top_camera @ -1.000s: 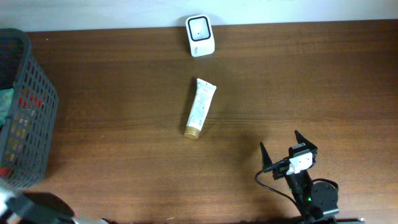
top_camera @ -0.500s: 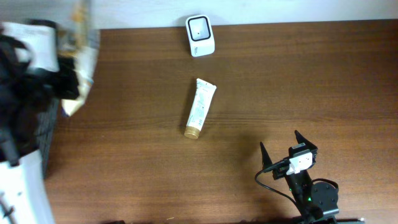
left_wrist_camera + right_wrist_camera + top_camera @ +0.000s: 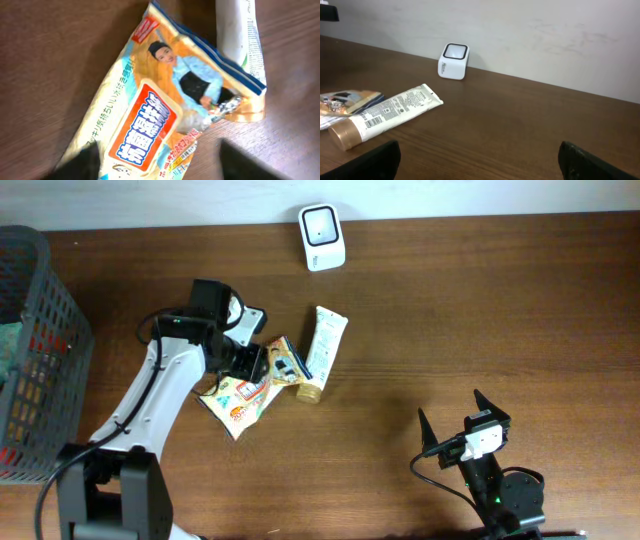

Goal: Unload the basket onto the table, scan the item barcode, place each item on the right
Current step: 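Place the printed snack bag beside the white tube with the left gripper, then pull an orange-capped spaghetti pack from the basket and drop it on the table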

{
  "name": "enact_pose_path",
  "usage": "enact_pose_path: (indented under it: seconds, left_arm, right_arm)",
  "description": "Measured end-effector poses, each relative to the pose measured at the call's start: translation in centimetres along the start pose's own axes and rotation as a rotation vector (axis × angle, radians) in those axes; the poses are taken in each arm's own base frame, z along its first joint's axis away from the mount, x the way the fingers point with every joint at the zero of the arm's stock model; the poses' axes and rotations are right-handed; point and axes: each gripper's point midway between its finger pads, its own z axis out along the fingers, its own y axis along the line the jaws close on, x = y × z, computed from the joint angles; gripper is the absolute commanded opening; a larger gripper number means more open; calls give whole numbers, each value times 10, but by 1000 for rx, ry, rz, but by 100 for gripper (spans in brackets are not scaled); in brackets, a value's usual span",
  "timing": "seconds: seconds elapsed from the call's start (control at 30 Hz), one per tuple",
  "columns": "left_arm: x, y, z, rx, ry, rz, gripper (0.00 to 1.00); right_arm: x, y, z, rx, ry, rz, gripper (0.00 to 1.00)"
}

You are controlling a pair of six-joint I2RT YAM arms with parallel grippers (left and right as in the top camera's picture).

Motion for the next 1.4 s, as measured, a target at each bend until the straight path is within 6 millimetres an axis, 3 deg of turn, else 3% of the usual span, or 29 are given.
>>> enact_pose_path:
  seconds: [0.07,0.13,0.17,0.23,0.3,0.33,0.4,0.47,0.53,0.57,0.7,0.77,0.83,0.87,0.93,1.03,1.17,1.27,1.4]
  left_arm:
    - [-5,1,-6,-5,-7,2,99]
    - [-32,7,-29,-22,-80,6,99]
    - [-57,14,-52,-45,-161,7,99]
    - [-86,22,-86,-76,-260,21,99]
    - [-118,40,-141,-180,-399,27,99]
    - [-125,50,-161,-223,-444,-3,99]
    - [-131,97,-223,-366,-570,-128,99]
    - [-119,140,-271,-480,-650,-252,99]
    - [-89,191,-309,-595,-694,-413,100]
    - [-64,222,-325,-660,-702,-524,100]
    - [14,286,-357,-808,-676,-753,98]
    - [40,300,-356,-836,-635,-802,98]
    - [82,323,-335,-863,-539,-879,99]
    - [109,339,-314,-864,-469,-925,98]
    - [139,358,-278,-846,-362,-947,93]
    - [177,385,-190,-708,-148,-803,94]
    - [180,391,-130,-551,-65,-620,93]
    - [181,392,-100,-476,-36,-527,91]
    - [183,397,-92,-472,-24,-471,91]
  right_arm:
    - [0,0,0,0,0,0,99]
    - [0,0,0,0,0,0,99]
    - [0,0,0,0,0,0,99]
    - [0,0,0,0,0,0,99]
    - [0,0,0,-1,0,0,99]
    - [0,0,0,0,0,0,99]
    - [0,0,0,0,0,0,99]
    - [0,0,0,0,0,0,99]
    - [0,0,0,0,0,0,99]
    - [0,0,0,0,0,0,99]
    - [0,0,0,0,0,0,99]
    - [0,0,0,0,0,0,99]
    - [0,0,0,-1,0,0,99]
    - [0,0,0,0,0,0,99]
    - [0,0,0,0,0,0,99]
    - [0,0,0,0,0,0,99]
    - [0,0,0,0,0,0,99]
    - [0,0,0,0,0,0,99]
    - [0,0,0,0,0,0,99]
